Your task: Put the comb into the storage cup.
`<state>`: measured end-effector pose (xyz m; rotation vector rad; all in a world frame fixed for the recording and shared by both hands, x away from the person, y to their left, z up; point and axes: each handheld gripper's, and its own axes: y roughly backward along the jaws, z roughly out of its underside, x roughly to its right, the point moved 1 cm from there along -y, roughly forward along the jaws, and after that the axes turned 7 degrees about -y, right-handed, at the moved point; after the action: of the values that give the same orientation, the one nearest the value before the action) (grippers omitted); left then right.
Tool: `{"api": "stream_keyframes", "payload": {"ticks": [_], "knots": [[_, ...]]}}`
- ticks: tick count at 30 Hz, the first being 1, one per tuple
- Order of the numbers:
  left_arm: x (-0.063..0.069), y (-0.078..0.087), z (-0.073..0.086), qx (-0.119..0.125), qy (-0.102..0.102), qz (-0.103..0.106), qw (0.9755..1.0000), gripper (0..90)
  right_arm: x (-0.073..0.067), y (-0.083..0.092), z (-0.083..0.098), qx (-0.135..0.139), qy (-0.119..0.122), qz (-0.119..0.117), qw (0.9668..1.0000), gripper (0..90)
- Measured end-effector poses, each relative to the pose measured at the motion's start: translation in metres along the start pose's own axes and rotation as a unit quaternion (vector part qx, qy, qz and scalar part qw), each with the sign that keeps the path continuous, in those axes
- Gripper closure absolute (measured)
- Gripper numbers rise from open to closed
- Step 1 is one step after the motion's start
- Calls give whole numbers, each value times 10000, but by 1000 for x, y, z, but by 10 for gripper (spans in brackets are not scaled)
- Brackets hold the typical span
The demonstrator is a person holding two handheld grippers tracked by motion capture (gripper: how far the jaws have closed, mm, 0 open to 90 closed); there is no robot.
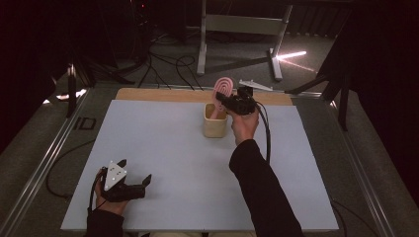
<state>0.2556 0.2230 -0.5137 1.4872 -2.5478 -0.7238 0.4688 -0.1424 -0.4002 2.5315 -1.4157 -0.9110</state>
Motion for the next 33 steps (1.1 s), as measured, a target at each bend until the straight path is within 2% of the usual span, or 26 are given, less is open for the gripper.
{"api": "stream_keyframes", "payload": {"ticks": [33], "knots": [[0,-1,0,-20,-9,-4,10000,2,1,-9,10,-136,-22,14,9999,625]]}}
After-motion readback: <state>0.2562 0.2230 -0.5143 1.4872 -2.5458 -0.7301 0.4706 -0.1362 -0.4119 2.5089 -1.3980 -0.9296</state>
